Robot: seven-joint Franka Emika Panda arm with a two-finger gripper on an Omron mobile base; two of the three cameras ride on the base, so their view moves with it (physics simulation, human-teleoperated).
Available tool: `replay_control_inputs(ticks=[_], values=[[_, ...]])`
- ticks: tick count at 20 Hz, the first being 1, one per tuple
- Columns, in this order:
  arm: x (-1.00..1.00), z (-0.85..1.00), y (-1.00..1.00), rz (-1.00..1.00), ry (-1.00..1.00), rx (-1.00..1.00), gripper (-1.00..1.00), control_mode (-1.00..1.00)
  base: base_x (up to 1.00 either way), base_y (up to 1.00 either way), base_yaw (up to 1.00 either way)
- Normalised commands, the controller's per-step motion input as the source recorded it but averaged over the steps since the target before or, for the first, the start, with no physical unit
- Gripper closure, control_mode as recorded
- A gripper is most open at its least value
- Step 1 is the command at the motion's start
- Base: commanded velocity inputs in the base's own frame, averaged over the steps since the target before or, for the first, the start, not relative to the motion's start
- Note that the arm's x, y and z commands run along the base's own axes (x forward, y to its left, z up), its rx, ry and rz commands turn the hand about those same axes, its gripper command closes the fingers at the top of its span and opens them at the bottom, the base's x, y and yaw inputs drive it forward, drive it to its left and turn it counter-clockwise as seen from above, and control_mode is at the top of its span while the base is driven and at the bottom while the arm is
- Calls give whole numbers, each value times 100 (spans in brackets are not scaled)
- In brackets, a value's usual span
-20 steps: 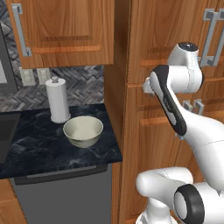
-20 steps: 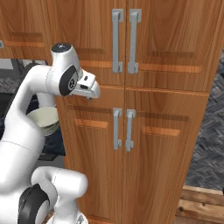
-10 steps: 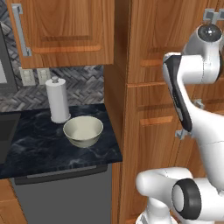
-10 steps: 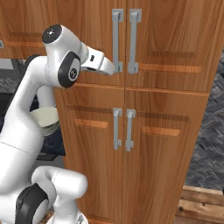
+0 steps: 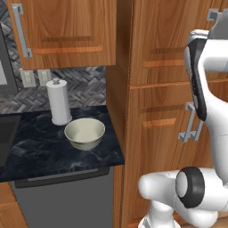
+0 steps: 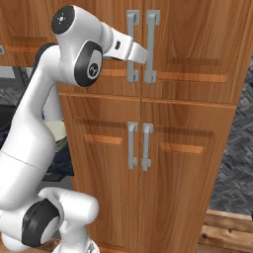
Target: Open the cabinet and setup a tea strainer by placing it in the bowl upright.
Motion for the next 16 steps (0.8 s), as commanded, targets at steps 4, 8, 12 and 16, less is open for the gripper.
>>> replay_control_inputs(ticks=[4, 8, 12, 16], values=[[4, 0, -5, -1, -1, 0, -100, -100, 0, 0, 0], [32, -4, -35, 5, 0, 1, -100, -100, 0, 0, 0], [41, -16, -43, 14, 0, 2, -100, -100, 0, 0, 0], [41, -22, -15, 10, 0, 0, -100, -100, 0, 0, 0]])
